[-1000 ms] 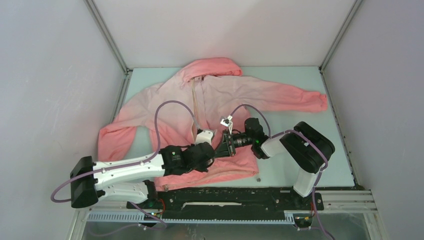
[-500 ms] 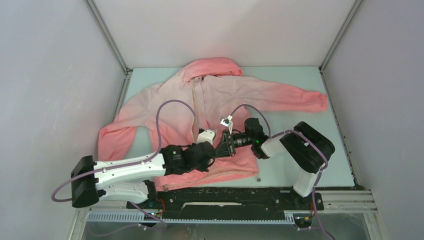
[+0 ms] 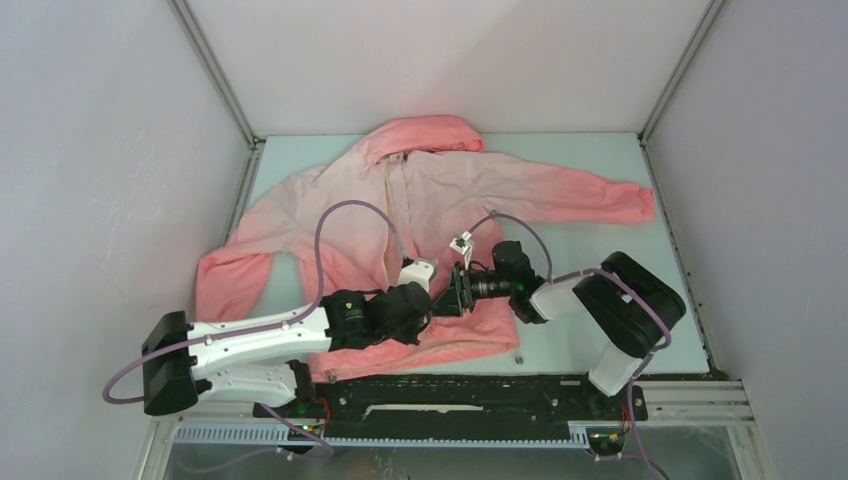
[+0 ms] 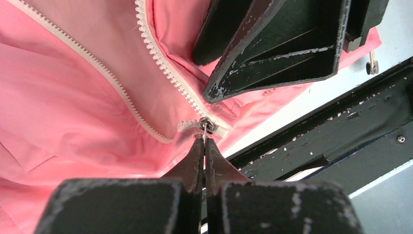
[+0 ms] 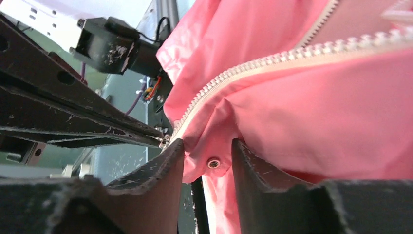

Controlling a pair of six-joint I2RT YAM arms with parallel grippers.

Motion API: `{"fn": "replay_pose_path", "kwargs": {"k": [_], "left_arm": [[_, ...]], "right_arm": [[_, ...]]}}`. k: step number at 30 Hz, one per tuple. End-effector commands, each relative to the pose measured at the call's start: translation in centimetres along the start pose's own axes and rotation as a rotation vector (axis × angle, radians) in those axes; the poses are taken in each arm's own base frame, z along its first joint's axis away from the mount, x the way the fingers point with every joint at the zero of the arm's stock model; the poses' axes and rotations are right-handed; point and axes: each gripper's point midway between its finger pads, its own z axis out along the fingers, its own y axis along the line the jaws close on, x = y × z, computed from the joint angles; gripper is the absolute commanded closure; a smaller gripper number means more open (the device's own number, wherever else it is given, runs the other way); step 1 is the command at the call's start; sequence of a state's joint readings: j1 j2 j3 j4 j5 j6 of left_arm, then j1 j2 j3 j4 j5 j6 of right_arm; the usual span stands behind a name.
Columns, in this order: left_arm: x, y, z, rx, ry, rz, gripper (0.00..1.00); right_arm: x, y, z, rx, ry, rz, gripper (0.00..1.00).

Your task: Zip up the jacket

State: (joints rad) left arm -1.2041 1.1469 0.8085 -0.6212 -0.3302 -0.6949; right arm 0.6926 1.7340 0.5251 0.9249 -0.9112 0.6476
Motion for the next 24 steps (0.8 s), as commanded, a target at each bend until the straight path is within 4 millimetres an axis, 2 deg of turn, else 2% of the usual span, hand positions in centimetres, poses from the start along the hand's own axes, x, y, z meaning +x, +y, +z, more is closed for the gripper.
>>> {"fn": "replay_pose_path", "kwargs": {"k": [1, 5, 7, 10, 16, 18, 24], "left_arm": [[-1.5, -1.3, -0.9, 0.065, -0.053, 0.009, 1.00], [-1.4, -1.3, -0.9, 0.081, -0.058, 0.013, 1.00], [-1.3, -1.5, -0.9, 0.091, -0.053, 0.020, 1.00], [-1.0, -1.5, -0.7, 0.100, -0.051, 0.025, 1.00], [-0.5, -1.4, -0.5, 0.106, -0.043, 0.032, 1.00], [-0.5, -1.4, -0.6, 0.109, -0.043, 0.033, 1.00], [0.0, -1.2, -0.7, 0.116, -0.031, 0.039, 1.00]], "right_arm": [[-1.1, -0.9, -1.2, 0.180, -0.069, 0.059, 0.53], [-1.0, -0.9, -3.2, 0.352, -0.087, 0.084, 0.43], [0.0, -1.5, -4.7, 0.459, -0.090, 0.122, 0.42], [0.9, -1.2, -6.1, 0.556, -0.127, 0.146, 0.41], [1.7, 2.9, -4.2, 0.491, -0.320, 0.130, 0.45], [0.9, 4.2, -3.7, 0.480, -0.430, 0.059, 0.46], [1.0, 6.4, -1.9, 0.409, -0.577, -0.059, 0.45]]}}
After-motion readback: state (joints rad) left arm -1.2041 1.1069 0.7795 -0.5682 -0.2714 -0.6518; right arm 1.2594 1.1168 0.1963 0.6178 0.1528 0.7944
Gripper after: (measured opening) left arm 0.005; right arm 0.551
